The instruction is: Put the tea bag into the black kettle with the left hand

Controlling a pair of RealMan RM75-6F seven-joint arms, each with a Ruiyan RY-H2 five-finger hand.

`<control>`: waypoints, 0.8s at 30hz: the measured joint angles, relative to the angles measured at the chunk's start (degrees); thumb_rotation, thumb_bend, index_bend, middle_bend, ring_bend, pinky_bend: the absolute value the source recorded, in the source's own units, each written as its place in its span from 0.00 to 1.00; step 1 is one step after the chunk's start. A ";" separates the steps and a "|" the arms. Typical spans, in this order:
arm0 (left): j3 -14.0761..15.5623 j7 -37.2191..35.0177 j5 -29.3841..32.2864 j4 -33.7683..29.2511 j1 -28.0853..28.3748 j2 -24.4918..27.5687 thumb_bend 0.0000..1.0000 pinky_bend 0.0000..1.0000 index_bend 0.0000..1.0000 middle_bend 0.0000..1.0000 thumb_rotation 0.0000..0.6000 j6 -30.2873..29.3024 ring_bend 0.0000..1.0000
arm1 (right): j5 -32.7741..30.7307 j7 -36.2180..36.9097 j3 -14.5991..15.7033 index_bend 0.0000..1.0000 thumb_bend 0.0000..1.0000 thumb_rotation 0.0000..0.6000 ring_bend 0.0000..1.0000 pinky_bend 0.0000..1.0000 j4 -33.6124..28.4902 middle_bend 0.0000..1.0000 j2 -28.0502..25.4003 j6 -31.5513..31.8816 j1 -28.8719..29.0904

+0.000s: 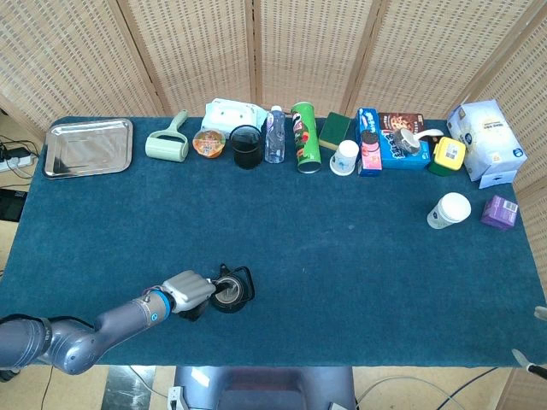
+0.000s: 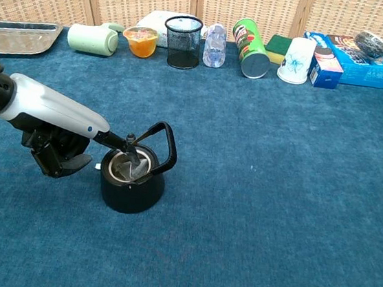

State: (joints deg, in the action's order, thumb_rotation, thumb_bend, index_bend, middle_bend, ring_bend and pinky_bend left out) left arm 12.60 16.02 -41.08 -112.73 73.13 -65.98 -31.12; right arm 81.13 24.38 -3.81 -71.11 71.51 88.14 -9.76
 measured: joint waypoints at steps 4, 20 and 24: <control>0.03 -0.14 0.10 0.40 0.05 -0.63 0.85 0.90 0.00 1.00 1.00 -0.09 1.00 | 0.07 -0.10 0.04 0.26 0.19 1.00 0.21 0.16 -0.11 0.32 -0.02 0.01 -0.02; -0.19 -0.91 -0.14 1.46 -0.02 -2.38 0.85 0.90 0.00 1.00 1.00 -0.71 1.00 | 0.12 -0.54 0.00 0.26 0.19 1.00 0.21 0.16 -0.80 0.32 -0.42 1.01 -0.69; -0.53 -1.33 -2.29 -0.53 -1.00 -0.23 0.84 0.90 0.00 1.00 1.00 -1.98 1.00 | 0.26 -0.69 0.00 0.26 0.19 1.00 0.21 0.16 -1.09 0.32 -0.56 1.04 -0.65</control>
State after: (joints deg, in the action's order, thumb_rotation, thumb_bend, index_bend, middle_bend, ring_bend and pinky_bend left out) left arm 12.07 14.69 -43.37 -113.26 72.13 -66.22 -33.10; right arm 81.40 23.70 -3.81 -72.20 70.94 89.18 -10.40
